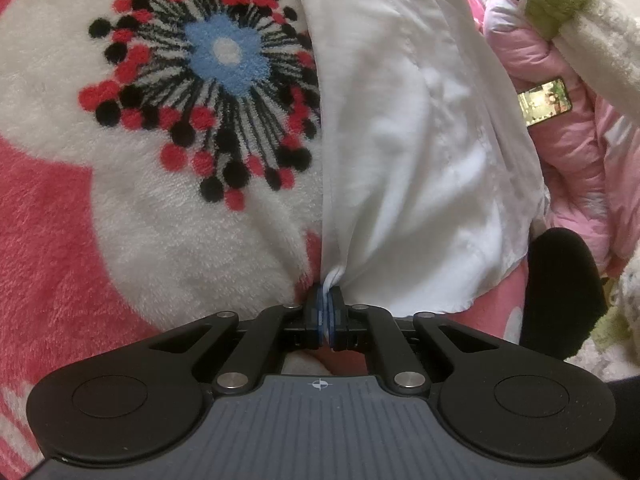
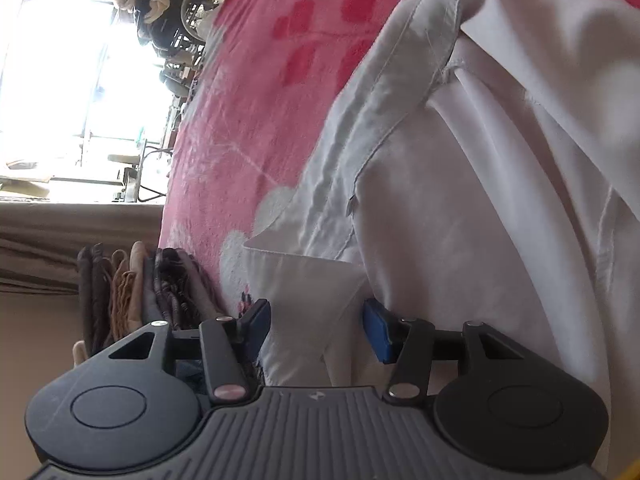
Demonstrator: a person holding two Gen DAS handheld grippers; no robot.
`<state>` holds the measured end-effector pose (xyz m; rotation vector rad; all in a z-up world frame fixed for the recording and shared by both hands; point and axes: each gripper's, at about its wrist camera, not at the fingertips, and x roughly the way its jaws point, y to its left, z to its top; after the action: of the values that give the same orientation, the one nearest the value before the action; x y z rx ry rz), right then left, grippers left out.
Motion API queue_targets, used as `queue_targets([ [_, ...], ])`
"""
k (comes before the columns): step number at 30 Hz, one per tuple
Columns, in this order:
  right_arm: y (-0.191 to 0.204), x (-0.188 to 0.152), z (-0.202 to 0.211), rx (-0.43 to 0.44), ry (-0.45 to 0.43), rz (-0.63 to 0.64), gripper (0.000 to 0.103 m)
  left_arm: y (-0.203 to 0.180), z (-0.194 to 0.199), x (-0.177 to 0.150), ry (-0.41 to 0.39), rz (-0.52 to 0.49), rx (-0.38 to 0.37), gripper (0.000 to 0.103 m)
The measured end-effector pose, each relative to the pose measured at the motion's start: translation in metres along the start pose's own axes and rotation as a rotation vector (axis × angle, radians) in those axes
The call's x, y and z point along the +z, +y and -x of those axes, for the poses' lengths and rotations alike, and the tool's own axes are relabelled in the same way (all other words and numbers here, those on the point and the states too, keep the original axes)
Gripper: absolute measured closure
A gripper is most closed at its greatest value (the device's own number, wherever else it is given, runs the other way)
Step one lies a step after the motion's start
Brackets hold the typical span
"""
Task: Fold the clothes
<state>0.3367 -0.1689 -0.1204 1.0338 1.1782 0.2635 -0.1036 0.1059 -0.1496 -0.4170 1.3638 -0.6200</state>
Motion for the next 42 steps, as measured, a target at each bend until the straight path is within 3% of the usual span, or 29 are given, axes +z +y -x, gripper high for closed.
queue_targets([
  [3, 0.004, 0.0, 0.001, 0.016, -0.027, 0.033, 0.061, 0.0, 0.0, 0.0, -0.002, 0.0, -0.001, 0.098],
  [5, 0.01, -0.001, 0.007, 0.018, -0.077, 0.084, 0.078, 0.001, 0.0, -0.001, -0.003, 0.005, -0.002, 0.098],
  [8, 0.022, -0.006, 0.022, 0.029, -0.16, 0.203, 0.096, 0.002, 0.0, -0.001, -0.003, 0.012, -0.002, 0.098],
  [10, 0.034, -0.008, 0.029, 0.025, -0.2, 0.295, 0.1, 0.001, 0.0, -0.001, -0.004, 0.011, 0.0, 0.098],
  [17, 0.07, -0.016, 0.062, 0.009, -0.345, 0.541, 0.101, 0.002, 0.001, -0.002, -0.007, 0.012, 0.001, 0.098],
  [22, 0.089, -0.015, 0.066, -0.191, -0.449, 0.743, 0.101, 0.001, 0.0, -0.002, -0.005, 0.007, 0.002, 0.098],
  [27, 0.093, -0.017, 0.034, -0.435, -0.433, 0.937, 0.101, 0.0, 0.001, -0.002, -0.002, 0.008, 0.003, 0.098],
  [33, 0.064, -0.007, -0.011, -0.554, -0.31, 0.928, 0.1, 0.001, 0.0, -0.002, 0.006, 0.009, 0.001, 0.098],
  [36, 0.055, -0.008, -0.014, -0.582, -0.316, 0.919, 0.098, 0.001, 0.0, -0.002, 0.01, 0.008, -0.002, 0.098],
  [39, 0.059, -0.012, 0.003, -0.561, -0.408, 0.895, 0.093, 0.003, 0.0, -0.001, 0.014, 0.013, -0.01, 0.098],
  [42, 0.069, -0.019, 0.026, -0.459, -0.506, 0.875, 0.088, 0.005, 0.0, -0.001, 0.016, 0.021, -0.017, 0.098],
])
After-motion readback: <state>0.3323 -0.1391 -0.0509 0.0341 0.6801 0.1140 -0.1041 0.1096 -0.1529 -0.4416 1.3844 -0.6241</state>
